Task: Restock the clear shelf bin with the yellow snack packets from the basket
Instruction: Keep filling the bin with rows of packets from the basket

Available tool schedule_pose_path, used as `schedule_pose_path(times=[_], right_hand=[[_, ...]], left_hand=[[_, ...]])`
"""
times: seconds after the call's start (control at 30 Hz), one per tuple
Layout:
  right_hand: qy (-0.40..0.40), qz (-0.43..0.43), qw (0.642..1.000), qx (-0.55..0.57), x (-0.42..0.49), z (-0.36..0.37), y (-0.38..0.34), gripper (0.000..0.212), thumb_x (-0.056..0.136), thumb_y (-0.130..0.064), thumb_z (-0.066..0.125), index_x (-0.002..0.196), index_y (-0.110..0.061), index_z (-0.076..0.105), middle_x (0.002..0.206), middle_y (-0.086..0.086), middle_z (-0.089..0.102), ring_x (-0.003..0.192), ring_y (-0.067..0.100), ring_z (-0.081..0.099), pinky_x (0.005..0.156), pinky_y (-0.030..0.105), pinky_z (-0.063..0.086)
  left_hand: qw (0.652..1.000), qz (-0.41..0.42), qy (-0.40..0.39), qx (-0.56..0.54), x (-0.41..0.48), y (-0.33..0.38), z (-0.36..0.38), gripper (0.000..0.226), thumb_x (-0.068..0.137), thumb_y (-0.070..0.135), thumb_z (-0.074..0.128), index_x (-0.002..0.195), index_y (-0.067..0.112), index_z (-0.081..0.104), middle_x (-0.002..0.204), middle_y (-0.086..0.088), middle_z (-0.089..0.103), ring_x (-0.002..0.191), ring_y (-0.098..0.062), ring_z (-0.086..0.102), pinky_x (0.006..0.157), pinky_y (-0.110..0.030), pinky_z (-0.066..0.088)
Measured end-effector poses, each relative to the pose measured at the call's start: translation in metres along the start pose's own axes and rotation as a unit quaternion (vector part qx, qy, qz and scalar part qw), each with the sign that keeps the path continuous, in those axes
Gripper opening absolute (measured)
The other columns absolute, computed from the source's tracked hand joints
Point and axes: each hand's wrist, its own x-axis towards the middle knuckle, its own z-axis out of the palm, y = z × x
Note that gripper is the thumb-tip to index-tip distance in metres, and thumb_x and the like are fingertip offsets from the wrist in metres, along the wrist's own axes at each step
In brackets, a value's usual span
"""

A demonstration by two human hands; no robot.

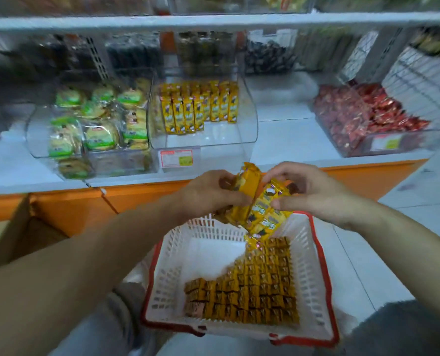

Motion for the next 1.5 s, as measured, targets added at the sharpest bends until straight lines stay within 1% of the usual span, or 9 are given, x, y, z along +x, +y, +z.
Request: schedule_pose_path(times=[0.13,0.23,0.33,0.53,0.67,0.83,1.0,1.23,1.5], right_hand=[[0.031,-0.001,0.978,0.204,-0.004,0.007,-0.008,0.049,0.067,-0.004,0.077,0.113,-0.017,0.068,0.108,0.025,0.069,0.090,0.031,0.063,0.084,0.047,0.048],[0.057,0.014,0.958,0.281,0.002,0.014,-0.009,0.043,0.064,-0.007,0.074,0.107,-0.016,0.072,0.100,0.017,0.075,0.080,0.030,0.070,0.075,0.039,0.056],[0.096,0.017,0.938,0.331,0.010,0.021,-0.008,0.041,0.066,-0.009,0.073,0.107,-0.015,0.073,0.098,0.016,0.075,0.079,0.029,0.072,0.073,0.041,0.058],[0.190,0.031,0.894,0.404,0.022,0.030,-0.007,0.046,0.067,-0.010,0.075,0.112,-0.008,0.068,0.093,0.020,0.076,0.075,0.030,0.075,0.059,0.039,0.059],[0.205,0.071,0.872,0.439,0.030,0.030,-0.004,0.054,0.072,-0.022,0.077,0.122,-0.005,0.065,0.105,0.023,0.073,0.091,0.038,0.073,0.073,0.048,0.060],[0.182,0.085,0.880,0.430,0.038,0.036,0.001,0.040,0.086,-0.029,0.070,0.118,-0.006,0.067,0.107,0.021,0.073,0.093,0.036,0.074,0.074,0.046,0.061],[0.117,0.067,0.878,0.459,0.042,0.032,0.004,0.044,0.085,-0.015,0.067,0.129,-0.009,0.062,0.121,0.023,0.068,0.112,0.041,0.066,0.097,0.056,0.052],[0.087,0.040,0.886,0.454,0.039,0.031,0.003,0.044,0.082,-0.020,0.072,0.125,-0.010,0.065,0.119,0.021,0.070,0.107,0.039,0.069,0.081,0.048,0.058],[0.108,0.041,0.878,0.464,0.039,0.037,-0.002,0.049,0.083,-0.019,0.069,0.130,-0.011,0.060,0.119,0.021,0.070,0.107,0.039,0.069,0.082,0.052,0.059]], left_hand=[[0.992,-0.001,-0.031,-0.126,-0.028,0.015,0.002,0.054,0.066,0.030,0.081,0.116,0.013,0.068,0.101,-0.012,0.078,0.090,-0.029,0.075,0.075,-0.038,0.060],[0.974,-0.012,-0.032,-0.223,-0.034,0.013,0.006,0.061,0.074,0.022,0.075,0.129,0.000,0.060,0.125,-0.030,0.066,0.107,-0.043,0.067,0.096,-0.052,0.050],[0.963,-0.018,-0.024,-0.268,-0.030,0.013,0.007,0.064,0.075,0.022,0.074,0.133,0.002,0.058,0.126,-0.025,0.068,0.113,-0.040,0.067,0.105,-0.054,0.050],[0.957,-0.032,0.016,-0.286,-0.015,0.019,0.011,0.073,0.067,0.026,0.086,0.133,0.011,0.057,0.115,-0.014,0.076,0.098,-0.029,0.075,0.074,-0.039,0.062],[0.951,-0.025,0.043,-0.305,-0.008,0.023,0.014,0.089,0.052,0.035,0.086,0.133,0.010,0.056,0.108,-0.012,0.078,0.085,-0.025,0.078,0.061,-0.031,0.060],[0.951,-0.017,0.064,-0.303,-0.004,0.018,0.012,0.089,0.051,0.039,0.086,0.132,0.014,0.058,0.107,-0.008,0.078,0.088,-0.027,0.078,0.061,-0.031,0.060],[0.951,-0.014,0.100,-0.291,-0.002,0.017,0.004,0.088,0.046,0.044,0.089,0.124,0.017,0.060,0.102,-0.005,0.080,0.086,-0.026,0.078,0.063,-0.035,0.062],[0.954,-0.029,0.125,-0.271,-0.005,0.012,0.000,0.073,0.045,0.047,0.086,0.107,0.013,0.066,0.094,-0.012,0.079,0.079,-0.030,0.078,0.059,-0.032,0.060],[0.961,-0.004,0.102,-0.256,-0.010,0.014,0.004,0.063,0.062,0.047,0.086,0.116,0.020,0.067,0.099,-0.003,0.080,0.086,-0.026,0.079,0.066,-0.034,0.062]])
